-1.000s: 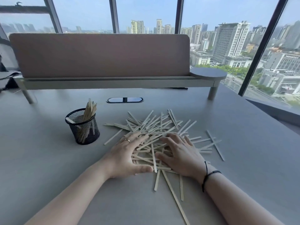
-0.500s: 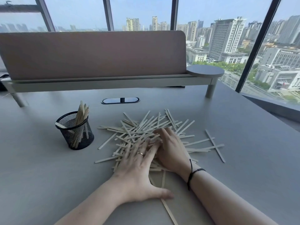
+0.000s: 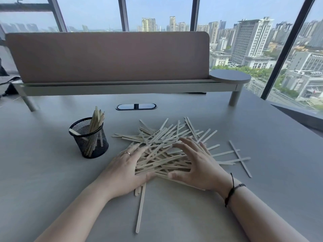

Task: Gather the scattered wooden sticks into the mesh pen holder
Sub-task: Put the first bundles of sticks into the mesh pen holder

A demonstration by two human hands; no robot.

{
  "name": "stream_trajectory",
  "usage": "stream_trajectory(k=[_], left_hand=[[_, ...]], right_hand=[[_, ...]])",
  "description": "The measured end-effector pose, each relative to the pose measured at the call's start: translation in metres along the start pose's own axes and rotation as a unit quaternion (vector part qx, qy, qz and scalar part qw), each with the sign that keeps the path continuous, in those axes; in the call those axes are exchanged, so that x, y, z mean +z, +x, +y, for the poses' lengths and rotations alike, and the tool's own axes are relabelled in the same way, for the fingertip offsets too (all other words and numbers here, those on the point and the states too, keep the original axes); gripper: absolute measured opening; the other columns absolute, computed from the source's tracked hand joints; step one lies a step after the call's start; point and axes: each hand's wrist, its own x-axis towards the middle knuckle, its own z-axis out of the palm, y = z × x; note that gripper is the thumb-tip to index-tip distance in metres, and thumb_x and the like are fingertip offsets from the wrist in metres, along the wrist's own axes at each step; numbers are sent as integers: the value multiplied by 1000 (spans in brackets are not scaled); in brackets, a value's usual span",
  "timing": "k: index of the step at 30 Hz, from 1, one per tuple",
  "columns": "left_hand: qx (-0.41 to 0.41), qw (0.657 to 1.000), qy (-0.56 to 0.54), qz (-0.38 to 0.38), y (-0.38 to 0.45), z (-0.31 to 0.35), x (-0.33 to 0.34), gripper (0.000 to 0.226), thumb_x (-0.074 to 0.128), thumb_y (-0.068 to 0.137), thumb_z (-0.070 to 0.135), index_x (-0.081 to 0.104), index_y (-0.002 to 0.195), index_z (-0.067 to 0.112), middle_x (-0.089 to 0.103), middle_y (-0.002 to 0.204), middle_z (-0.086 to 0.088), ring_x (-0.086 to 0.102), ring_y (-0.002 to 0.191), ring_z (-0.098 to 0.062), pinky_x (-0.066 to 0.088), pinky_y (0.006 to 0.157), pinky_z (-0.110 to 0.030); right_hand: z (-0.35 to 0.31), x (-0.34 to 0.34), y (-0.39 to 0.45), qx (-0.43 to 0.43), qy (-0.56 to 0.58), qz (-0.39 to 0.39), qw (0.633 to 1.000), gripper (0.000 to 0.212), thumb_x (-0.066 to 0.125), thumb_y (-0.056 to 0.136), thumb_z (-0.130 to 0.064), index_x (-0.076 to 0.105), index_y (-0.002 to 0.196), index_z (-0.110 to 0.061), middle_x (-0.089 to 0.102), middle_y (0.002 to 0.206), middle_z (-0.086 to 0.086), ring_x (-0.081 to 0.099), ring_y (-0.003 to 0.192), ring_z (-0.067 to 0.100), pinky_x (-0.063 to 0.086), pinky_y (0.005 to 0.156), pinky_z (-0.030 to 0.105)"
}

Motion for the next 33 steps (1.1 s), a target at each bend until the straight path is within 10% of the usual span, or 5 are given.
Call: stream_trajectory(k=[6,13,23,33], left_hand=[[-52,998,1,22,2,0,0,113,52,66,91,9,158,41,-9,170,4,-8,156,-18,10,124,-43],[-39,997,-17,-66,-3,-2,-9,142,64,48,95,-6,159,39,-4,169,10,-5,155,-7,12,125,-35],[30,993,-115,-1,-9,1,-16,68,70,85,20,42,144,42,47,139,27,53,109,19,30,84,6],[24,991,-115,65,-4,-1,-7,67,59,78,1,56,137,30,57,136,13,56,126,-7,45,106,-25]], right_hand=[[-4,2,2,-8,-59,-64,996,119,44,55,-100,8,154,-44,7,165,-17,-11,151,4,-8,123,42],[-1,4,7,-17,-37,-20,999,98,47,63,-93,45,143,-36,47,144,-19,34,138,5,14,121,35],[12,7,5,-6,27,16,999,56,65,79,-65,64,124,-31,58,114,-12,52,116,13,41,100,27],[1,9,7,-6,-24,19,1000,82,52,70,-83,54,136,-32,52,117,-12,44,121,12,37,105,28]])
